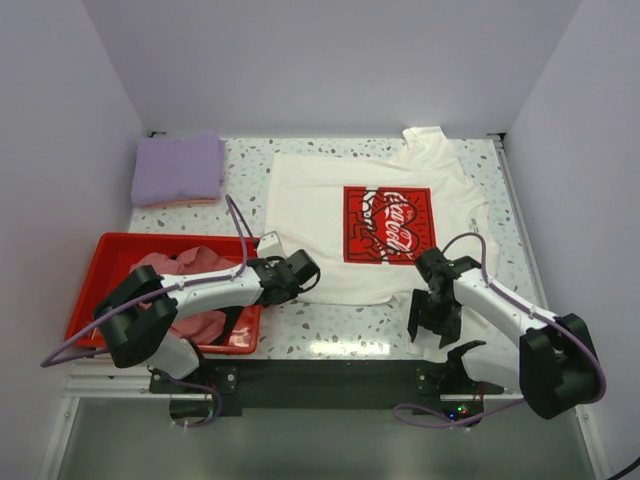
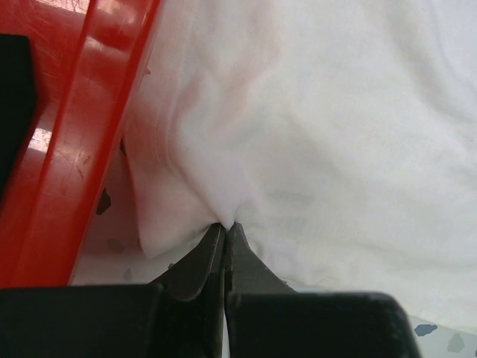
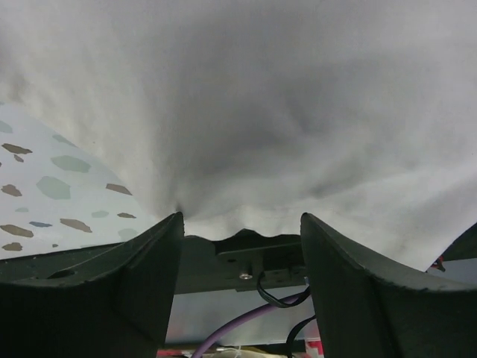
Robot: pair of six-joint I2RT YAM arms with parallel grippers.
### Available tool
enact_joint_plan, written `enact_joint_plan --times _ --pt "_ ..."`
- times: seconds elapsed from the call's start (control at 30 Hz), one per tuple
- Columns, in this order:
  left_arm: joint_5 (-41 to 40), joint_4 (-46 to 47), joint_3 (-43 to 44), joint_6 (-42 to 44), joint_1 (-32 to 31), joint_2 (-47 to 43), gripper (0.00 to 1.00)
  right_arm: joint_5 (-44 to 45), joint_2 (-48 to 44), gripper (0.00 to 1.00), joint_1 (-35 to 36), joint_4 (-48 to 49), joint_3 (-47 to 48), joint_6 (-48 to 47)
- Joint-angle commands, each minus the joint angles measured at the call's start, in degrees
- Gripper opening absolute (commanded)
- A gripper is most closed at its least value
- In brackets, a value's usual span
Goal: Fold and stack the t-shirts
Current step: Fold the tshirt
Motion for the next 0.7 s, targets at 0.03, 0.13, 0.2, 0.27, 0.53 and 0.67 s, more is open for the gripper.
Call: enact_joint_plan --times 0.03,0.13,0.2,0.27,0.53,0.67 --pt "-0.1 2.0 -0.1 1.3 0.2 -1.5 0.0 0.3 0.5 0.65 0.9 3.0 -2.0 3.4" --pt "-0.3 1.9 0.1 1.1 0.3 -1.6 0.0 0.8 2.7 0.63 0.9 3.9 -1.7 3.0" --pt "-0.6 2.2 -0.1 1.0 0.3 -1.6 0.0 0.8 3.6 0.62 0.9 3.9 -1.5 2.9" --pt "-0.6 2.2 -0.1 0.9 0.3 -1.5 0.0 0.8 4.0 0.61 0.9 4.1 -1.5 3.3" --pt "-0.5 2.3 0.2 1.1 0.4 -1.3 0.0 2.1 5.0 0.23 0.9 7.3 -2.1 3.5" --pt "-0.8 1.7 0.6 1.2 0.4 -1.5 0.0 3.4 4.1 0.09 0.9 8.1 -1.4 3.8"
